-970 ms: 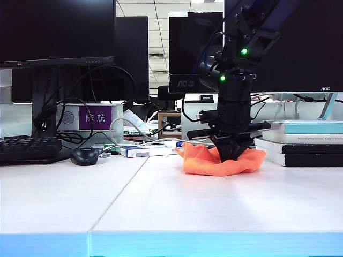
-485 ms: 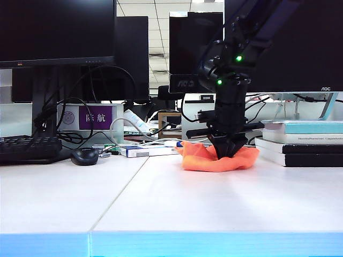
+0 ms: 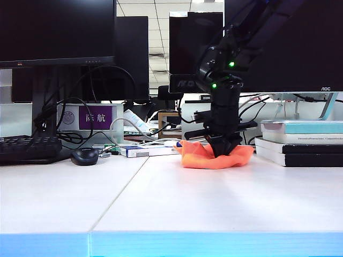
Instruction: Wipe the table from back to front using the rag.
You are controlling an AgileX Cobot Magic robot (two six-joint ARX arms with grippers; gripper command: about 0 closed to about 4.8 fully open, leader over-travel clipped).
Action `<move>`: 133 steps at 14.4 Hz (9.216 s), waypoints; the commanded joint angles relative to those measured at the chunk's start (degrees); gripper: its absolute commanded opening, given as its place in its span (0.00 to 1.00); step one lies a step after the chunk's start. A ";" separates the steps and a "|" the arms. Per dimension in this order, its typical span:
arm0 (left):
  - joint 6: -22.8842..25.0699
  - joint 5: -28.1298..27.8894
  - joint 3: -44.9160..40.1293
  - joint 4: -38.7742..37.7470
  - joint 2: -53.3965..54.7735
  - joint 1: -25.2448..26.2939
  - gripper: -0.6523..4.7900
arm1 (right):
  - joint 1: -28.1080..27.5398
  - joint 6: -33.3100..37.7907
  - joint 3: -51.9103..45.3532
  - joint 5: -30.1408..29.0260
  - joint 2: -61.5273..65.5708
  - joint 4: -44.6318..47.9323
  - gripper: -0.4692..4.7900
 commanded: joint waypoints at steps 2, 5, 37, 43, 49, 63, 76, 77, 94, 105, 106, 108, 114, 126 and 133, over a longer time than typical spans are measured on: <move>0.07 1.29 0.17 0.33 -0.15 -0.04 0.11 | -0.22 -1.01 1.95 1.92 3.76 -2.08 0.08; 0.07 1.49 0.15 0.31 -0.15 -0.04 0.11 | -0.90 -1.95 2.80 1.92 5.09 -1.40 0.08; -0.17 1.81 0.13 0.11 0.20 -0.04 0.11 | -2.73 -6.82 18.73 5.14 16.74 8.31 0.08; -0.17 2.75 0.11 -0.11 0.22 -0.04 0.11 | -2.82 -6.80 21.51 5.29 18.88 9.97 0.08; -0.17 2.75 0.11 -0.26 0.22 -0.04 0.11 | -3.06 -6.84 23.63 5.33 19.93 11.80 0.08; -0.11 2.56 0.11 -2.05 0.22 -0.04 0.11 | -2.93 -6.43 23.67 3.76 20.13 10.43 0.43; -0.09 2.56 0.11 -2.36 0.24 -0.04 0.11 | -1.22 -6.82 23.71 0.96 9.81 2.40 0.70; -0.09 2.56 0.11 -2.36 0.24 -0.04 0.11 | -1.22 -6.82 23.71 -0.24 8.94 2.40 0.73; 0.11 2.56 0.11 -1.97 0.24 -0.04 0.11 | -1.11 -6.62 23.71 -11.74 -3.69 0.92 0.09; 3.06 2.56 0.15 1.68 0.07 -0.04 0.11 | -0.11 -6.64 23.71 -15.32 -29.88 -16.66 0.09; 3.08 2.54 0.22 2.12 -0.44 -0.04 0.11 | -0.11 -6.69 23.69 -15.30 -36.87 -21.49 0.09; 3.04 1.25 0.24 4.00 -2.36 -0.04 0.11 | -0.11 -7.13 23.56 -15.21 -44.70 -25.31 0.09; 2.21 -1.55 0.17 1.40 -11.10 -0.04 0.11 | -0.07 -6.78 8.50 -15.30 -58.62 -27.02 0.09; 2.23 -5.99 -8.52 -11.06 -26.91 -0.04 0.11 | 0.72 -3.10 -86.42 -11.23 -112.43 24.02 0.09; -1.29 -0.39 -42.56 15.82 -45.09 -0.04 0.11 | 0.72 -2.89 -100.72 -12.61 -125.61 22.69 0.09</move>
